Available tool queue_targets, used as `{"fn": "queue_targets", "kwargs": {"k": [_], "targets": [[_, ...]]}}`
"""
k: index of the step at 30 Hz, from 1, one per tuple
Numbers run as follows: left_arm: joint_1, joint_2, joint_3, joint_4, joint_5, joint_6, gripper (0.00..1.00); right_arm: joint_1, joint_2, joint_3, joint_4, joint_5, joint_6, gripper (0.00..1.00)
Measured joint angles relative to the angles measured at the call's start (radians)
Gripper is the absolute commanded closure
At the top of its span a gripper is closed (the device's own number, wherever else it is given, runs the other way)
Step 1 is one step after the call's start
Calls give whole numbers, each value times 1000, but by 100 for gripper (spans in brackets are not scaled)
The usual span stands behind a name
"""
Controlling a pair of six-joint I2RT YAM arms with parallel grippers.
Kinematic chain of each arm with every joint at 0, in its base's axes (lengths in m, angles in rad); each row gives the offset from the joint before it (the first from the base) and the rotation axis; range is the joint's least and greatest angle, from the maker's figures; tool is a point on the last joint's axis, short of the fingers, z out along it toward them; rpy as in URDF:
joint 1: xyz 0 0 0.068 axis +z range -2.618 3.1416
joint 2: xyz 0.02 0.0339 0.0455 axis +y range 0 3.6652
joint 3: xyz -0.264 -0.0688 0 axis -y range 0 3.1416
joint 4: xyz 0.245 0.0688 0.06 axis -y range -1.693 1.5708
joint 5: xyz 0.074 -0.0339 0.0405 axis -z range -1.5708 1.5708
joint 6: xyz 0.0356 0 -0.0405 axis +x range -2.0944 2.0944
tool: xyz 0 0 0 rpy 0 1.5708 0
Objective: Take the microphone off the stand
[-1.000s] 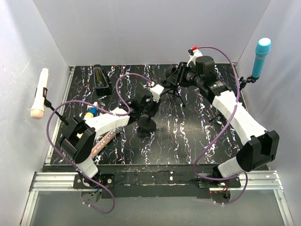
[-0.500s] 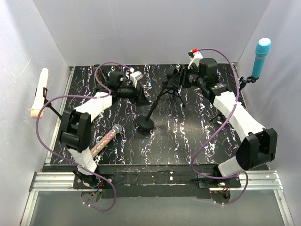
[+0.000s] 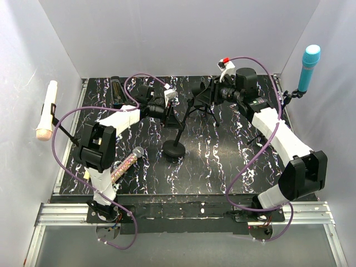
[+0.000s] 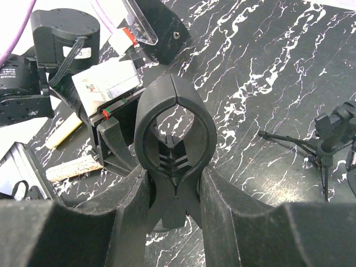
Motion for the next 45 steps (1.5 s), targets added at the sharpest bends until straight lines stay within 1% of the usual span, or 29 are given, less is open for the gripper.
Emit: {"fn": "queue_targets", "kwargs": {"k": [1, 2, 3, 6, 8, 9, 10, 14, 17, 18, 19, 20, 22, 24, 26, 27, 28, 29, 30, 31, 33, 36, 38, 41, 45], "targets": [[0, 0, -5, 21, -10, -11, 71, 0, 1, 0, 1, -2, 0, 99], [-2, 0, -12, 45, -17, -26, 66, 0, 3, 0, 5, 1, -2, 99], [-3, -2, -23, 74, -23, -42, 63, -2, 4, 0, 7, 4, -2, 99], [-10, -7, -64, 181, -43, -111, 65, -5, 11, 0, 13, 6, 2, 99], [-18, -7, -83, 236, -53, -158, 65, -5, 13, 0, 17, 6, 4, 99], [-23, -7, -89, 260, -59, -179, 67, -5, 13, 0, 17, 6, 5, 99], [-26, -7, -91, 278, -63, -193, 73, -5, 14, 0, 17, 5, 6, 99], [-42, -7, -93, 336, -83, -233, 100, -5, 14, 0, 19, 11, 7, 99], [-47, -9, -93, 339, -125, -253, 100, -6, 17, 8, 7, 41, 23, 99], [-53, -15, -93, 338, -166, -270, 100, -4, 18, 18, -13, 71, 38, 99], [-66, -30, -97, 327, -234, -287, 100, 1, 22, 32, -40, 116, 59, 99], [-94, -61, -109, 316, -360, -304, 100, 10, 29, 57, -79, 179, 90, 99], [-182, -144, -149, 307, -692, -304, 100, 37, 43, 116, -159, 302, 148, 99], [-262, -204, -182, 312, -956, -301, 100, 74, 46, 167, -224, 400, 183, 99], [-325, -229, -188, 306, -1127, -317, 100, 119, 42, 212, -272, 483, 195, 99], [-342, -230, -188, 309, -1189, -330, 98, 139, 40, 225, -284, 511, 192, 99], [-351, -229, -188, 315, -1242, -338, 85, 156, 40, 231, -286, 531, 186, 99], [-351, -225, -192, 320, -1282, -340, 70, 170, 40, 230, -282, 547, 174, 99], [-348, -224, -198, 326, -1302, -336, 50, 182, 42, 228, -273, 551, 153, 99], [-341, -222, -208, 338, -1309, -327, 40, 190, 42, 225, -269, 547, 139, 99], [-321, -218, -212, 343, -1287, -293, 27, 195, 37, 194, -224, 524, 79, 99], [-263, -230, -211, 318, -1128, -223, 16, 192, 11, 125, -123, 455, -19, 99], [-217, -260, -211, 257, -1003, -157, 13, 187, -33, 47, -40, 385, -92, 99], [-144, -341, -211, 140, -855, -43, 11, 185, -110, -56, 31, 248, -205, 99], [-45, -483, -173, -36, -694, 98, 10, 185, -168, -121, 45, 60, -346, 99]]}}
